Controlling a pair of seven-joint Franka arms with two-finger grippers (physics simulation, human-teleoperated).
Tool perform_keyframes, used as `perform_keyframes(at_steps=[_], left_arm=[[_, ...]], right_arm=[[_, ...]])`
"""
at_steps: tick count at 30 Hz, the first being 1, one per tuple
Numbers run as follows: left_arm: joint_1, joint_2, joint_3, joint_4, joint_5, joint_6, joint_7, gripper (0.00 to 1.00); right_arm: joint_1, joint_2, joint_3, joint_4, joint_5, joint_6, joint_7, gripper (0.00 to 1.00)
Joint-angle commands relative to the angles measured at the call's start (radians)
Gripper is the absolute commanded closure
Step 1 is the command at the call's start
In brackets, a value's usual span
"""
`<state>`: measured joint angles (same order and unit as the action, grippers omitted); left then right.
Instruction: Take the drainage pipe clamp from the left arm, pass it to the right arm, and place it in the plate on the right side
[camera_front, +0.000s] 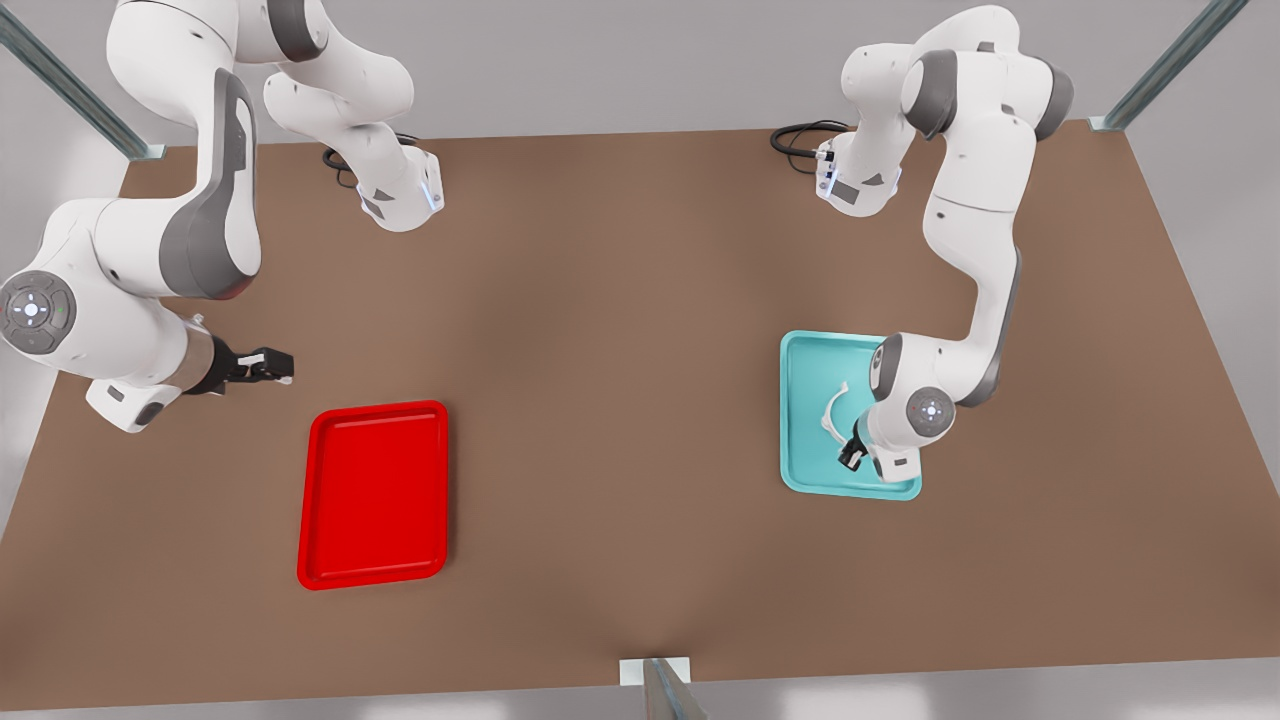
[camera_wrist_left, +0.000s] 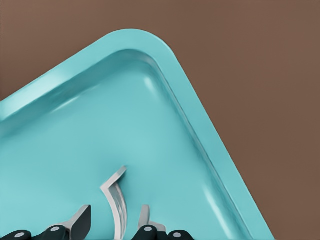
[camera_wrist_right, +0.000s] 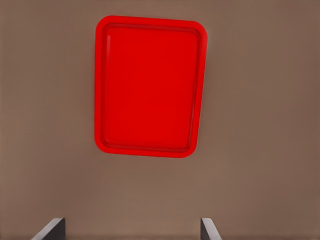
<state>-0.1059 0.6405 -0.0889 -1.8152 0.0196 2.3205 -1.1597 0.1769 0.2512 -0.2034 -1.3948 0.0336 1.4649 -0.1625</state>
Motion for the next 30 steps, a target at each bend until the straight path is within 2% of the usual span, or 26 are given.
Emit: perform_keyframes(at_steps=[1, 4, 6, 11, 13, 20, 21, 22, 23, 30], left_arm=[[0.002, 0.002, 0.000, 0.000, -0.003, 0.019, -0.267, 0.40], [-0.002, 0.007, 0.000, 0.000, 0.000, 0.017, -0.293, 0.40], [-0.003, 0.007, 0.000, 0.000, 0.000, 0.014, -0.290, 0.49], [-0.003, 0.014, 0.000, 0.000, 0.003, 0.016, -0.287, 0.50], [-0.003, 0.014, 0.000, 0.001, 0.003, 0.016, -0.288, 0.57], [-0.005, 0.024, 0.000, 0.004, 0.005, 0.016, -0.285, 0.58], [-0.005, 0.024, 0.000, 0.005, 0.005, 0.016, -0.285, 0.60], [-0.005, 0.024, 0.000, 0.005, 0.003, 0.016, -0.287, 0.72], [-0.006, 0.024, 0.000, 0.005, -0.001, 0.016, -0.293, 0.79], [-0.009, 0.002, 0.001, 0.043, 0.005, -0.072, -0.282, 0.79]], right_arm=[[-0.001, -0.001, -0.001, -0.001, 0.000, -0.001, -0.009, 0.00], [-0.001, 0.003, -0.001, 0.002, 0.000, -0.003, -0.011, 0.00], [-0.001, 0.003, -0.001, 0.000, 0.000, -0.005, -0.011, 0.00], [-0.001, 0.003, -0.001, 0.000, 0.000, -0.009, -0.009, 0.00], [-0.001, 0.003, -0.001, 0.000, 0.000, -0.009, -0.009, 0.00], [-0.001, 0.005, -0.001, 0.000, 0.000, -0.011, -0.009, 0.00], [-0.001, 0.005, -0.001, 0.000, 0.000, -0.011, -0.009, 0.00], [-0.001, 0.005, -0.001, 0.000, 0.000, -0.011, -0.009, 0.00], [-0.001, 0.005, -0.001, 0.000, 0.000, -0.011, -0.009, 0.00], [-0.001, 0.005, -0.001, 0.000, 0.000, -0.012, -0.009, 0.00]])
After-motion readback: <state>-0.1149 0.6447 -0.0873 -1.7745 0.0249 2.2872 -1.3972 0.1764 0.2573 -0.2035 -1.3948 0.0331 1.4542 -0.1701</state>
